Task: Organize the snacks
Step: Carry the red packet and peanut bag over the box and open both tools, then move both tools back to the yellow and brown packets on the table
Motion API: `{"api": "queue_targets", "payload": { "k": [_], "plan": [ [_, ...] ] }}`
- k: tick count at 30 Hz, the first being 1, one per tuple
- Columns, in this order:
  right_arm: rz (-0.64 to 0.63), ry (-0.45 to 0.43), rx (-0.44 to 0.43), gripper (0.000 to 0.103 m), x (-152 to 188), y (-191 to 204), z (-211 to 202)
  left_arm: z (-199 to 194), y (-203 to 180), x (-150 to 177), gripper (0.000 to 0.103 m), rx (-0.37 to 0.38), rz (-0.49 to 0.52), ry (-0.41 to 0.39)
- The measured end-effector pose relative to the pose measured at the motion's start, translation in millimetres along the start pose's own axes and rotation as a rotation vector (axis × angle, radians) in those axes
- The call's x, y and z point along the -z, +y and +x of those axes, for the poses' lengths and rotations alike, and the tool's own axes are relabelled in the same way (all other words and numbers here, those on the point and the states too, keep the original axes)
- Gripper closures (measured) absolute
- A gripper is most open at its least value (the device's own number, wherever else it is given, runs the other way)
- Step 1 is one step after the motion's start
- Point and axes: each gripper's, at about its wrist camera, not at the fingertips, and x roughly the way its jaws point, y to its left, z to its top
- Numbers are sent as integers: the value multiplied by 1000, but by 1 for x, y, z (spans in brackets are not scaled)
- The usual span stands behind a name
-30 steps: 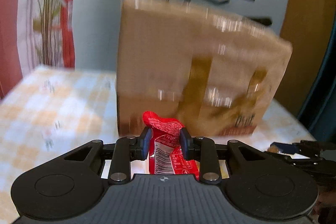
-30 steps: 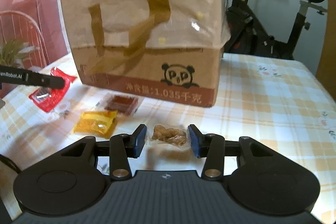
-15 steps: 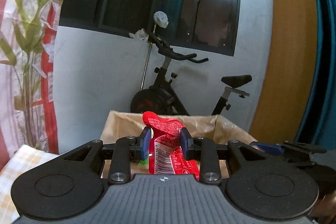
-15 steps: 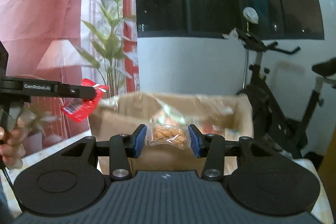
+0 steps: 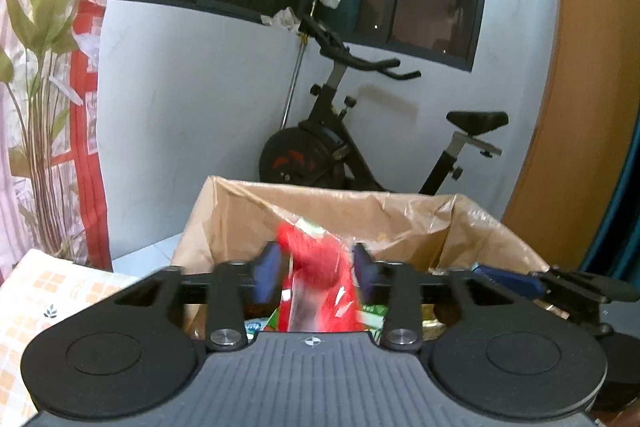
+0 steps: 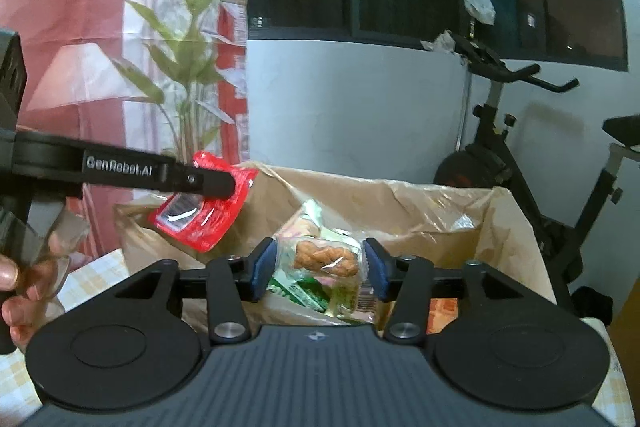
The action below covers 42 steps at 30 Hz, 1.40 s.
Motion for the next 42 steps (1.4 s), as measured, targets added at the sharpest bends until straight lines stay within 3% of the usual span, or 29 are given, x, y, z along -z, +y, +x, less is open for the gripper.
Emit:
{"api": "queue_targets", "payload": {
  "k": [2, 4, 23, 29, 36, 42],
  "plan": [
    [14, 2, 2, 43, 2, -3, -2, -3, 2, 2, 38, -11, -4, -6],
    [10, -1, 18, 39, 4, -3, -5, -9, 3, 4, 37, -17, -9, -7],
    [36, -60, 23, 38, 43, 21, -88, -95, -6, 49, 32, -39, 18, -45],
    [63, 12, 13, 38, 72, 30, -90, -91, -6, 89, 33, -45, 15, 52],
    [125, 117, 33, 38, 115, 24, -84, -60, -9, 146, 39, 15, 40, 218],
    [118, 218, 49, 38, 159, 24, -74, -39, -14, 175, 39, 70, 78, 332]
  ]
}}
